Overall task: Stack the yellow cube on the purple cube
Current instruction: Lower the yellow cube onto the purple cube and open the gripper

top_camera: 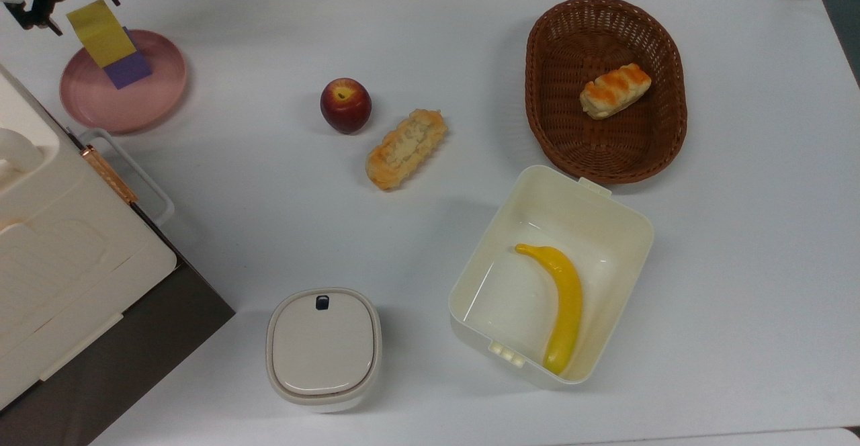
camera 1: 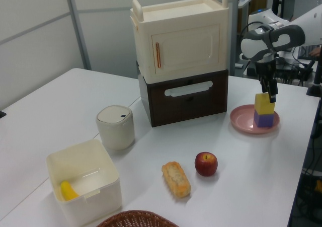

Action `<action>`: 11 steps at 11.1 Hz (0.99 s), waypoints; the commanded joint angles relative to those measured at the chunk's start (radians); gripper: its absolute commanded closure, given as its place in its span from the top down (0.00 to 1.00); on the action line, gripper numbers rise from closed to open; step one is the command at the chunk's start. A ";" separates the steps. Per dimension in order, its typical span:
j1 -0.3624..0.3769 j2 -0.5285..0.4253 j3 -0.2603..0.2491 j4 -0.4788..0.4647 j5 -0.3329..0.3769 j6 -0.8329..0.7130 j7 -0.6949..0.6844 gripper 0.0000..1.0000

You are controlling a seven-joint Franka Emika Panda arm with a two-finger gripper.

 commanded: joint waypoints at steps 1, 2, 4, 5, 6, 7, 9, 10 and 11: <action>0.026 -0.058 0.008 0.049 -0.005 -0.095 0.078 1.00; 0.047 -0.065 0.010 0.058 0.004 -0.109 0.132 1.00; 0.098 -0.096 0.025 0.060 0.033 -0.132 0.261 1.00; 0.124 -0.105 0.050 0.060 0.044 -0.135 0.345 1.00; 0.155 -0.108 0.080 0.062 0.056 -0.135 0.452 1.00; 0.185 -0.110 0.115 0.068 0.061 -0.135 0.573 1.00; 0.262 -0.119 0.172 0.100 0.073 -0.156 0.840 1.00; 0.316 -0.131 0.174 0.115 0.073 -0.163 0.940 1.00; 0.360 -0.139 0.174 0.120 0.075 -0.164 1.005 1.00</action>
